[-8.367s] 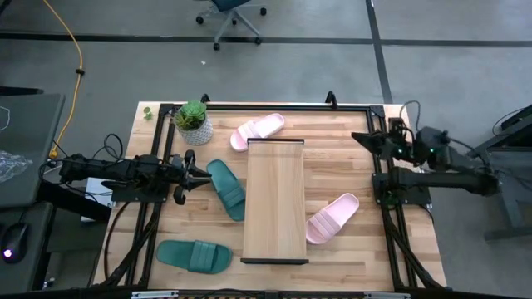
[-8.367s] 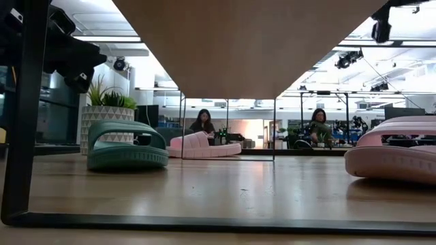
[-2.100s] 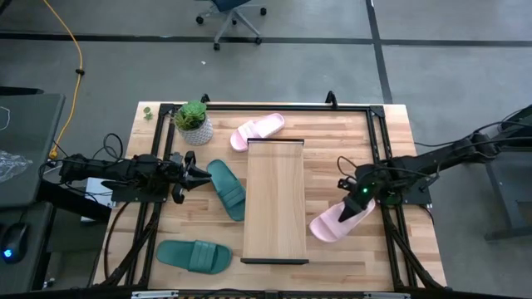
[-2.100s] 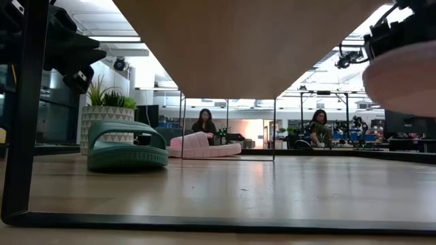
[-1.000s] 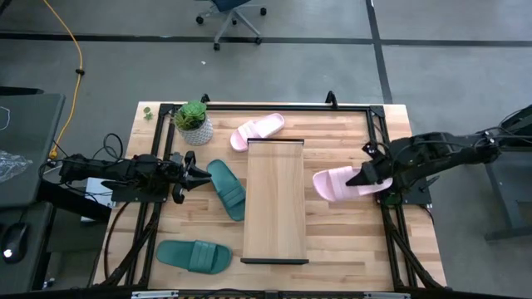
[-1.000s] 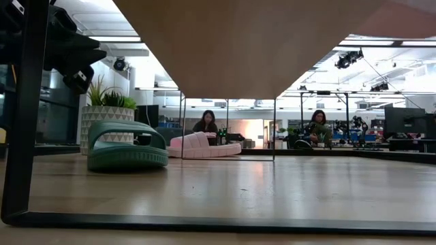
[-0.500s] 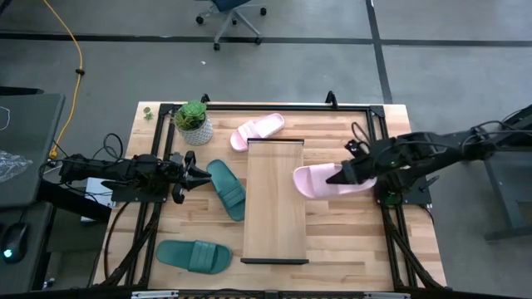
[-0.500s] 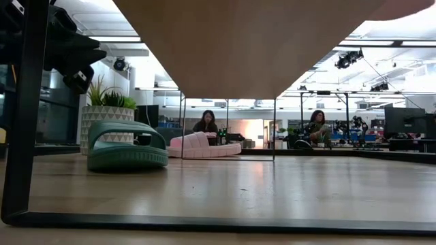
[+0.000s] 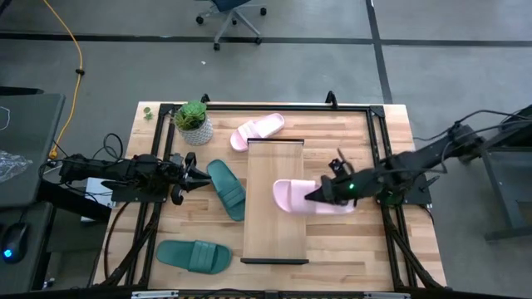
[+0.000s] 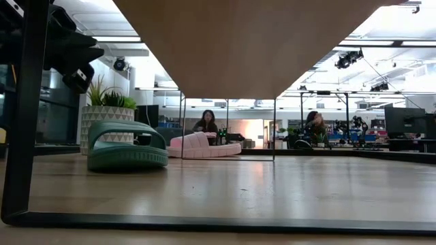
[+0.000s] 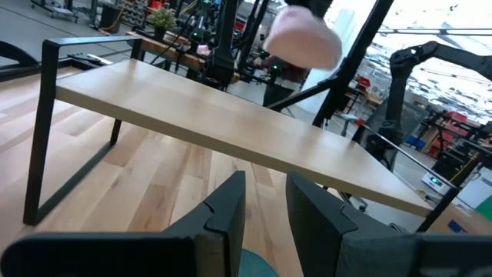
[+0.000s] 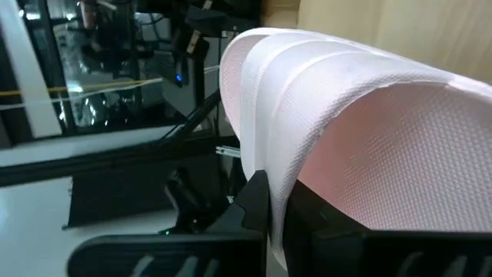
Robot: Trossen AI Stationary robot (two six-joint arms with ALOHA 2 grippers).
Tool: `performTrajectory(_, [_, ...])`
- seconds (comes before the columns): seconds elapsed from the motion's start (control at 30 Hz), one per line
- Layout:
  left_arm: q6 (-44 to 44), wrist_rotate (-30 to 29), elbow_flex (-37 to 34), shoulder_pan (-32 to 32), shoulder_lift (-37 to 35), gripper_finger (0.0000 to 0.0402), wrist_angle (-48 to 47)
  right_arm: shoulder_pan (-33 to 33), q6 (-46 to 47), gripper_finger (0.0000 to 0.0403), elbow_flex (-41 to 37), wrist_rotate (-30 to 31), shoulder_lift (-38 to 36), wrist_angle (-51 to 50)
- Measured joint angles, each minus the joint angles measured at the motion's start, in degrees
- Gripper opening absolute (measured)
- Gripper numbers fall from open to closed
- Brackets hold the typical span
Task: Pick and place slides into the shelf
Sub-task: Put the bottom pink slides on the shelf
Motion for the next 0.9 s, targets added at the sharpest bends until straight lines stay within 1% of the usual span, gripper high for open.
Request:
performTrajectory(0.23, [0.0,0.0,0.0,0.01,0.0,0.0085,0.0,2.77,4.17,0.0,0.0,3.53,8.54,11.82])
performTrajectory(0.33, [0.0,0.2,0.0,-0.01,0.0,0.0085,-0.02,2.82,4.73,0.0,0.04,3.83,11.4,16.87])
performTrajectory(0.67, [0.0,0.22,0.01,0.01,0.01,0.0085,-0.15,2.78,5.57,0.0,5.23,2.75,18.61,17.67])
performTrajectory(0.9, [0.0,0.2,0.0,0.0,0.0,0.0085,-0.54,3.0,2.9,0.0,7.99,2.17,21.3,16.87])
